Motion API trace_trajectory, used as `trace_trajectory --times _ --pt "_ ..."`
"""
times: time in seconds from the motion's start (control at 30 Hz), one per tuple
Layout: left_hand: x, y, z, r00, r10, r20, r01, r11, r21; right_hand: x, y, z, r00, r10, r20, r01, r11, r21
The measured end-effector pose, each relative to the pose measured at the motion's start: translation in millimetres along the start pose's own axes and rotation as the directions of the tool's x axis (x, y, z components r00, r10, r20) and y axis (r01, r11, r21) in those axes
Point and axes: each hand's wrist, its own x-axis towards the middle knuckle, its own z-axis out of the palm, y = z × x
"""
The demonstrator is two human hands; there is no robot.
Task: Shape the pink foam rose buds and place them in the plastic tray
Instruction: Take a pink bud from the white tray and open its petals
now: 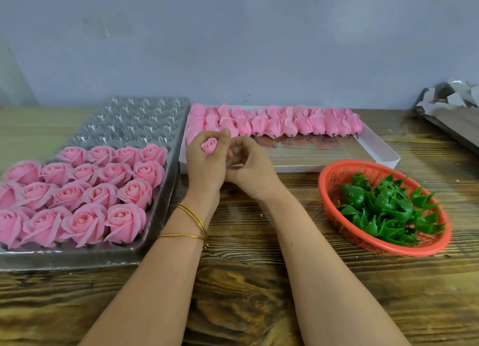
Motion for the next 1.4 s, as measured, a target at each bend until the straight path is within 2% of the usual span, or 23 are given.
trace_trajectory --times 0.27,0.43,0.73,0.83,1.03,1.17,1.4 --pt "0 -1 0 0.996 -0.042 0.077 0.051 0.993 -0.109 1 2 3 0.998 -0.039 -0.041 0.04 0.999 0.013" --pt "1 -3 -1 0.992 -0.037 0.122 0.05 0.993 -0.103 0 0 0 1.0 -0.001 0.0 0.001 1.0 0.0" --pt "4 -6 -3 0.984 -0.041 0.171 0.051 0.997 -0.059 -2 0 -6 0.996 0.049 0.08 -0.056 0.995 0.086" --pt "3 -6 -3 0.991 -0.002 0.135 0.004 1.0 -0.012 0 -2 -5 0.999 0.049 0.025 -0.051 0.995 0.084" --pt "2 -5 -2 0.98 0.143 0.137 -0.168 0.968 0.188 2 -9 -3 0.979 0.053 -0.195 -0.036 0.996 0.086" --pt "2 -10 0 0.97 0.159 0.182 -0.201 0.948 0.248 0 -11 -1 0.979 0.024 -0.203 -0.03 0.999 -0.023" --pt "0 -11 2 0.968 0.144 0.206 -0.186 0.962 0.201 0 -10 -2 0.981 0.005 -0.194 -0.015 0.999 -0.049"
